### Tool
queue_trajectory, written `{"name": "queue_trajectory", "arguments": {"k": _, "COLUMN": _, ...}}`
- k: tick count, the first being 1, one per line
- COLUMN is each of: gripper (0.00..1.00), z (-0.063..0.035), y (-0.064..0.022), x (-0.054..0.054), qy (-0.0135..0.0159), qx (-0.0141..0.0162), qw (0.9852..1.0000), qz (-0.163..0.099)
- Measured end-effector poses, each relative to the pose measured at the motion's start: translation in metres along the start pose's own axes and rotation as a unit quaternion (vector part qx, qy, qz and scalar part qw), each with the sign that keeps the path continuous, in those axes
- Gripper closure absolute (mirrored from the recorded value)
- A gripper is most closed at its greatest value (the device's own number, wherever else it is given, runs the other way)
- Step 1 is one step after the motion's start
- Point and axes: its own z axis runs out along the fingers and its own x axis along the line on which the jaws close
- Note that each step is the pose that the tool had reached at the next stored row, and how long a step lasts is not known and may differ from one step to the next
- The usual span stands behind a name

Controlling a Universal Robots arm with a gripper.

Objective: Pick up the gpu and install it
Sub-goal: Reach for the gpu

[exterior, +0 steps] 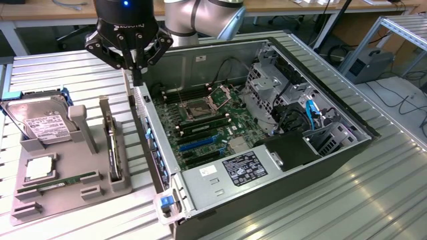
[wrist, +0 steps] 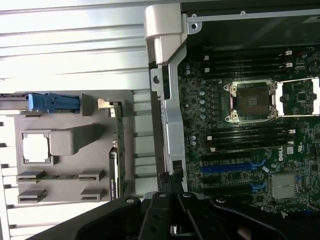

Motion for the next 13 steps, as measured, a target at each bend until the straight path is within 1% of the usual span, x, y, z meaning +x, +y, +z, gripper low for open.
{"name": "queue_trajectory", "arguments": {"k": 13, "gripper": 0.89, "z": -0.0002, "y": -0.0005, "x": 0.0068, "qy": -0.0002, "qx": 0.0029, "qw": 1.0000, "qz": 0.000}}
